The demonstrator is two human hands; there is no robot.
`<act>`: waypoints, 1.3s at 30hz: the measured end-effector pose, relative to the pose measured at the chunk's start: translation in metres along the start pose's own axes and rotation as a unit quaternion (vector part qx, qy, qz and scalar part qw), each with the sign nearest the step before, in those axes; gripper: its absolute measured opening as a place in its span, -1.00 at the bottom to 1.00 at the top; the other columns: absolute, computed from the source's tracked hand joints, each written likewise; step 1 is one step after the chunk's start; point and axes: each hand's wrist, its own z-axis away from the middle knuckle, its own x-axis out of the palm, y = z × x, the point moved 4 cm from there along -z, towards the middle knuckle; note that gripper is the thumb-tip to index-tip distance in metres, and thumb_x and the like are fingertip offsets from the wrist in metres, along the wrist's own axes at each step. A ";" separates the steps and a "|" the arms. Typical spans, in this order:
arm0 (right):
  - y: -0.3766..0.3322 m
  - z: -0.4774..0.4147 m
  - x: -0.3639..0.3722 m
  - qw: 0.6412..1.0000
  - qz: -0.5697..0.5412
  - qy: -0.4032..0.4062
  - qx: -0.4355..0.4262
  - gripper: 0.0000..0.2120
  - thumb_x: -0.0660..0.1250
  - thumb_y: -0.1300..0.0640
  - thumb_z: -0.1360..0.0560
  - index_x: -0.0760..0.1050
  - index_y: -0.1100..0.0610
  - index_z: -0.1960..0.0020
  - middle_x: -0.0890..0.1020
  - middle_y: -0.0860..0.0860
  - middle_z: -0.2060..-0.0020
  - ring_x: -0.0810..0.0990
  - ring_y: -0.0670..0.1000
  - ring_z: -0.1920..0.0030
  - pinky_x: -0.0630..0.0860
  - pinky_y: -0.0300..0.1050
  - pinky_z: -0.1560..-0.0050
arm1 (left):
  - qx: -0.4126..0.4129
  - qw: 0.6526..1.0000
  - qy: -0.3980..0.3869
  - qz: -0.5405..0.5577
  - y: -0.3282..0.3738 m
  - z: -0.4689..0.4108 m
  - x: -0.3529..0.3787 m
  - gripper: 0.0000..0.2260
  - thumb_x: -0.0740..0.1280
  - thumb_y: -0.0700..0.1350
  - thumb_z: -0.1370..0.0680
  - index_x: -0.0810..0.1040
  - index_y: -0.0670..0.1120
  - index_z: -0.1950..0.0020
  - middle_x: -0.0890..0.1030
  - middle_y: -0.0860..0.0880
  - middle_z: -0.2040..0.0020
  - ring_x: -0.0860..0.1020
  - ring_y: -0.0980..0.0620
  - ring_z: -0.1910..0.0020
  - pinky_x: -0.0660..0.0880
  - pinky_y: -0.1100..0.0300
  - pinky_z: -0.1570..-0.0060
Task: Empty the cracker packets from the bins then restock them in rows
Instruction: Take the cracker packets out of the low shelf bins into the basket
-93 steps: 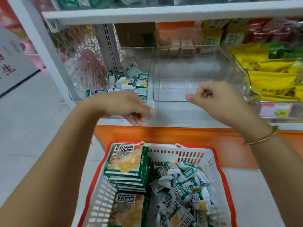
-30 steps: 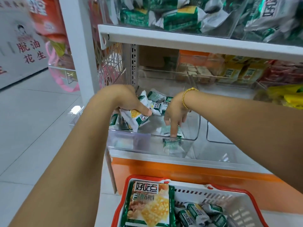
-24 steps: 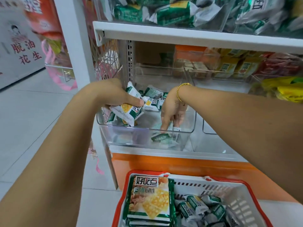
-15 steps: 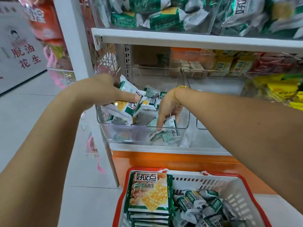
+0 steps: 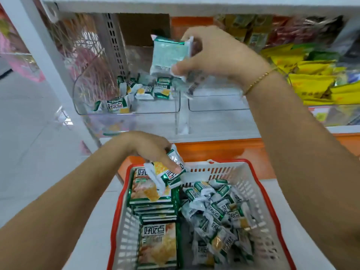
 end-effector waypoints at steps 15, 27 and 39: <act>0.255 0.181 0.132 0.874 0.089 -0.286 0.382 -0.33 0.45 -0.04 -0.44 0.31 0.21 -0.42 0.42 0.13 -0.38 0.45 0.09 -0.30 0.41 -0.13 -0.21 | -0.030 0.930 0.012 0.365 0.097 -0.148 0.216 -0.68 0.27 0.21 -0.54 0.32 0.12 -0.20 0.46 -0.10 0.25 0.36 0.12 0.42 0.29 0.26 0.43; 0.194 0.126 0.066 0.971 0.058 -0.074 0.221 -0.62 0.36 -0.06 -0.51 0.38 0.16 0.35 0.44 0.03 0.40 0.38 -0.03 0.38 0.27 -0.25 0.39 | 0.035 0.989 0.107 0.099 0.090 -0.087 0.081 -0.64 0.36 0.11 -0.51 0.59 -0.22 0.11 0.55 -0.09 0.24 0.50 -0.01 0.27 0.37 0.17 0.24; -0.019 -0.045 0.036 0.989 0.034 -0.067 -0.125 -0.80 0.44 -0.03 -0.45 0.57 0.09 0.19 0.55 -0.14 0.34 0.47 -0.25 0.35 0.34 -0.42 0.35 | -0.089 0.886 0.453 0.032 -0.055 0.092 -0.111 -0.81 0.36 -0.14 -0.52 0.54 -0.16 0.28 0.55 -0.06 0.33 0.44 0.05 0.34 0.37 0.22 0.30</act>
